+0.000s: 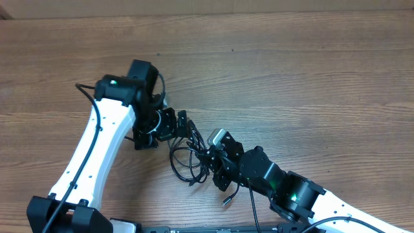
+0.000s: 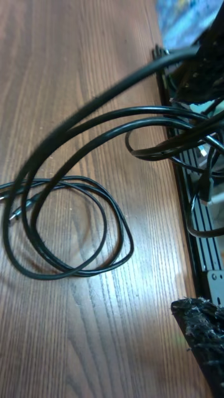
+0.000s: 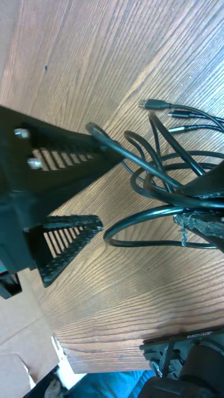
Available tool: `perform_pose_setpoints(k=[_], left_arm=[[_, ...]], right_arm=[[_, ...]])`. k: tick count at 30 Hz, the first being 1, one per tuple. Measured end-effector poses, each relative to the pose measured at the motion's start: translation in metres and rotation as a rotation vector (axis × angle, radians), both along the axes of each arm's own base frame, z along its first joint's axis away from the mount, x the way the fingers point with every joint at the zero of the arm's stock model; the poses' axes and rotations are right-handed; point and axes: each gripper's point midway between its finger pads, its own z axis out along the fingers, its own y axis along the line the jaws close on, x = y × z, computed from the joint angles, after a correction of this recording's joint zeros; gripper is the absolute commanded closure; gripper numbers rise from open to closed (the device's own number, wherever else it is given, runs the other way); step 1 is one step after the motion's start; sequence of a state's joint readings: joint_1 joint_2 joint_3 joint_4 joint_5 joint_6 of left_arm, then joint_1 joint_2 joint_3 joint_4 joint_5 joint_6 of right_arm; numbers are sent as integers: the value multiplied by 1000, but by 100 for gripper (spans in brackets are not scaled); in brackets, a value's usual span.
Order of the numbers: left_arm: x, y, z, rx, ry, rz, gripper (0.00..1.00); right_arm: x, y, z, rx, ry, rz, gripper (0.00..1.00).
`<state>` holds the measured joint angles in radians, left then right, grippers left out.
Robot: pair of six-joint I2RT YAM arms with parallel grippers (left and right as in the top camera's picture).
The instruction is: Untangle cables
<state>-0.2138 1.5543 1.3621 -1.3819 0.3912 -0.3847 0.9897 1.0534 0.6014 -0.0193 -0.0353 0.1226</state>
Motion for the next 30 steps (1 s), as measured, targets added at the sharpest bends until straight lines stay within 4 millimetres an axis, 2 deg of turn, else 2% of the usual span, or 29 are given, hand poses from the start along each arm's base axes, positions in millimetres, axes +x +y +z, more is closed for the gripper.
perform_pose_setpoints(k=[10, 14, 21, 28, 30], left_arm=[[26, -10, 5, -77, -73, 78, 0], [34, -20, 7, -94, -95, 108, 1], [23, -45, 5, -74, -83, 64, 0], [10, -65, -16, 12, -30, 15, 0], [9, -66, -27, 42, 3, 20, 10]], right_arm=[[0, 0, 1, 2, -1, 0, 96], [1, 2, 5, 21, -12, 0, 96], [1, 2, 7, 25, -15, 0, 96], [2, 3, 8, 29, -18, 0, 96], [2, 3, 8, 29, -18, 1, 96]])
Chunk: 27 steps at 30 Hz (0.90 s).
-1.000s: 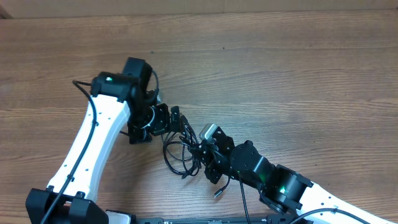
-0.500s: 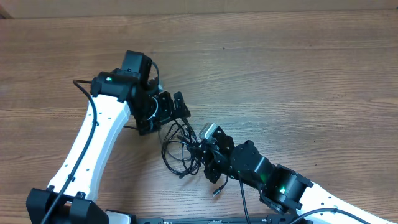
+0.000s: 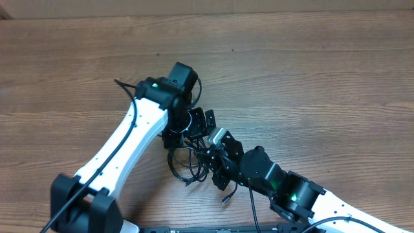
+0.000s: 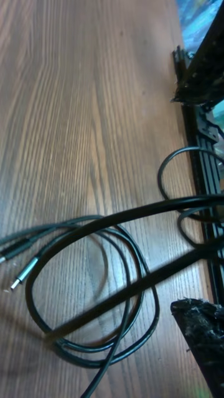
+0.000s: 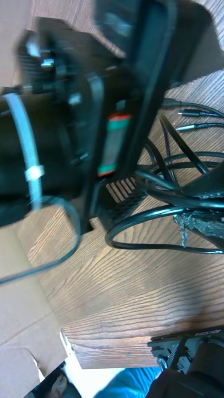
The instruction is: Untangle cables
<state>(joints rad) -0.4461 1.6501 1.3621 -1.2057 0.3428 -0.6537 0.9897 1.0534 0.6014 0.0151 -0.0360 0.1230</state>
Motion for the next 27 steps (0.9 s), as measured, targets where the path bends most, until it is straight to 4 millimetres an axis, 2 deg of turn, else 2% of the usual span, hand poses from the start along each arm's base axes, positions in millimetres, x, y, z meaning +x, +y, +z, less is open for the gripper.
perform_pose_setpoints(k=[1, 3, 8, 10, 11, 12, 15, 17, 27], left_arm=[[0, 0, -5, 12, 14, 4, 19], [1, 1, -17, 36, 52, 17, 31], [0, 1, -31, 60, 96, 22, 33], [1, 1, -31, 59, 94, 22, 39], [1, 1, -31, 59, 94, 21, 46], [1, 1, -31, 59, 94, 23, 60], [1, 1, -31, 56, 95, 22, 85], [1, 1, -31, 56, 95, 22, 93], [-2, 2, -31, 63, 109, 21, 96]], right_arm=[[0, 0, 0, 0, 0, 0, 96], [0, 0, 0, 0, 1, 0, 96], [0, 0, 0, -1, 1, 0, 96], [0, 0, 0, 0, 1, 0, 96], [0, 0, 0, 0, 0, 0, 96], [0, 0, 0, 0, 0, 0, 96], [0, 0, 0, 0, 0, 0, 96], [0, 0, 0, 0, 0, 0, 96], [0, 0, 1, 2, 0, 2, 96]])
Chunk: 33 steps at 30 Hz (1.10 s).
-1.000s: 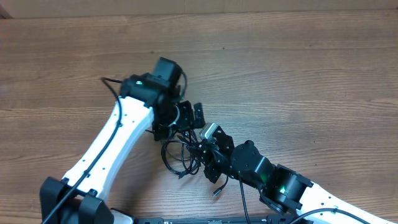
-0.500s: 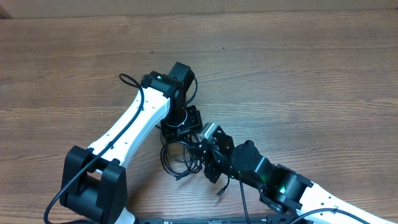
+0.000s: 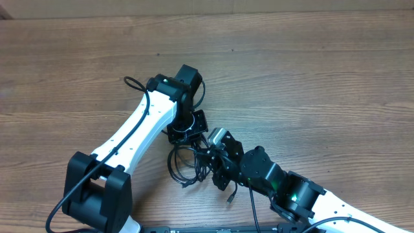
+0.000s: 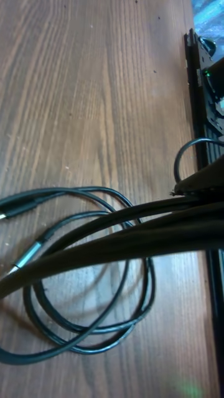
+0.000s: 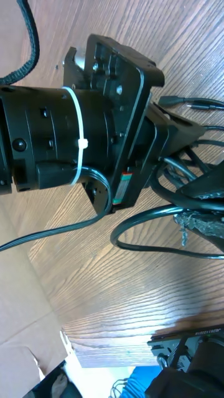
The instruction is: Untangle cables
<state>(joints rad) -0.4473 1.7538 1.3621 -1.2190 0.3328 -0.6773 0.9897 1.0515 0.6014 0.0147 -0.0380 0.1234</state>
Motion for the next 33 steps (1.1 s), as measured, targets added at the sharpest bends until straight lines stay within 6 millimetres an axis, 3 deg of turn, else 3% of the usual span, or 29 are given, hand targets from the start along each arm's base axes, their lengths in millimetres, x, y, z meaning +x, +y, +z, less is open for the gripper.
perform_pose_setpoints(k=[7, 15, 33], left_arm=[[-11, 21, 5, 38, 85, 48, 96], [10, 49, 22, 32, 78, 160, 96], [13, 90, 15, 265, 56, 280, 96]], right_arm=[[-7, 4, 1, 11, 14, 43, 96], [-28, 12, 1, 42, 84, 153, 96], [-52, -16, -57, -136, 359, 112, 96]])
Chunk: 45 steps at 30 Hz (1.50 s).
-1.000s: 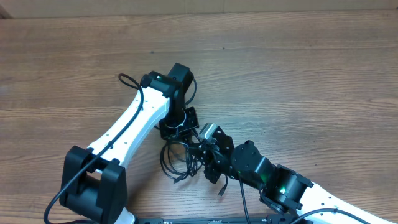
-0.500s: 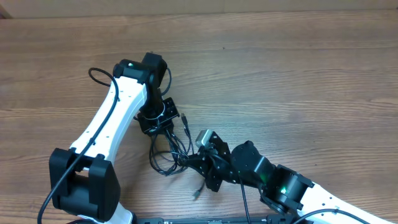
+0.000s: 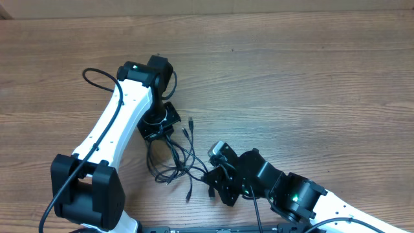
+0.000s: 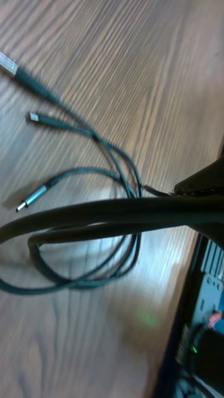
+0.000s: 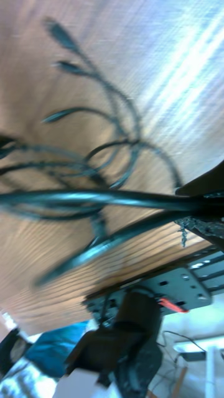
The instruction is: Untangle cables
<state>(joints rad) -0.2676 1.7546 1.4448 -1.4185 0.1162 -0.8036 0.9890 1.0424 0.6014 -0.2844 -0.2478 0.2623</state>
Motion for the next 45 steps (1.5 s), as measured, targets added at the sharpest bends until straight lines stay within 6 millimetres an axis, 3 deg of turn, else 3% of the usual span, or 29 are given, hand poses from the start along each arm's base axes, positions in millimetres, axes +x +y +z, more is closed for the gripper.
perform_pose_setpoints(k=[10, 15, 16, 17, 18, 25, 32, 40, 42, 45], left_arm=[[-9, 37, 3, 230, 20, 87, 96], [-10, 40, 4, 245, 19, 97, 96], [-10, 40, 4, 244, 19, 97, 96], [-10, 39, 4, 243, 20, 97, 96], [-10, 39, 3, 239, 21, 98, 96], [-10, 30, 2, 191, 30, 109, 96], [-11, 16, 2, 113, 42, 125, 96], [-21, -19, 4, -14, 87, 106, 96], [-24, -30, 5, -34, 87, 82, 96], [-28, -44, 5, -51, 83, 42, 96]], right_arm=[[-8, -53, -50, -271, 157, -174, 96], [-2, -54, -50, -269, 148, -219, 96], [-1, -52, -48, -255, 145, -220, 71], [1, -50, -46, -241, 143, -222, 31], [1, -49, -45, -235, 145, -221, 0], [3, -39, -37, -184, 134, -210, 0], [-6, 8, 12, 74, 68, 1, 0], [-15, 17, 14, 70, -97, 194, 3], [-13, 19, 11, 59, -133, 220, 15], [-4, 21, 1, 22, -185, 224, 21]])
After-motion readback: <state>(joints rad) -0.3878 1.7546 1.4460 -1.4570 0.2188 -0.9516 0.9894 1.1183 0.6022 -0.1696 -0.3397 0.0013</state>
